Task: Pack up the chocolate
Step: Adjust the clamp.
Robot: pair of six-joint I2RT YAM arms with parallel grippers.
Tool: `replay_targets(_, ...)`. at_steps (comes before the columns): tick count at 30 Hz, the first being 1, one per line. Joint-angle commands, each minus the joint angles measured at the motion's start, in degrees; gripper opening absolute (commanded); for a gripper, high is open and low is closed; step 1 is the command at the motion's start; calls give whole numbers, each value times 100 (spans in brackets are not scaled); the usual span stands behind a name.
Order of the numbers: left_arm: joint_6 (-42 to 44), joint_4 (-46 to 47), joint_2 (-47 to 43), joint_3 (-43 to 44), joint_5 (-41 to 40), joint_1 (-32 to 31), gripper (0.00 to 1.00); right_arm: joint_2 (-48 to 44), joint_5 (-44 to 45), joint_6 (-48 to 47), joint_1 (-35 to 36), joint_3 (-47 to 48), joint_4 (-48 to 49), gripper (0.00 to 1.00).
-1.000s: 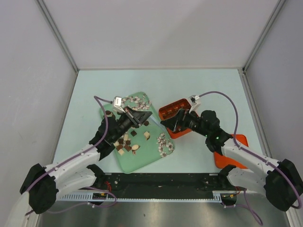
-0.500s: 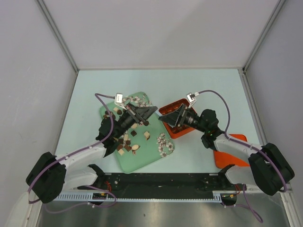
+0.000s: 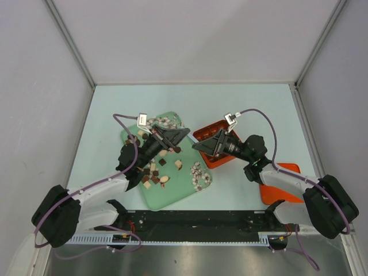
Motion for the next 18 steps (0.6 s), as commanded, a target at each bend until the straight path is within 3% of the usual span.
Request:
replay_targets(1, 417, 269, -253, 45, 183, 0, 14, -236, -44, -375, 61, 106, -290, 22)
replay_targets(4, 908, -484, -656, 132, -19, 9, 41, -420, 9, -805, 97, 238, -852, 18)
replay_targets(10, 1894, -2724, -1808, 545, -1018, 0, 71, -824, 421, -1666, 219, 388, -1933, 17)
replay_targets(13, 1939, -4287, -2107, 966, -1783, -8, 77, -1035, 764, -2166, 386, 475, -2495, 17)
replay_targets(18, 1606, -5453, -1889, 1214, -1681, -113, 85, -1211, 1903, -2967, 878, 791, -3575, 17)
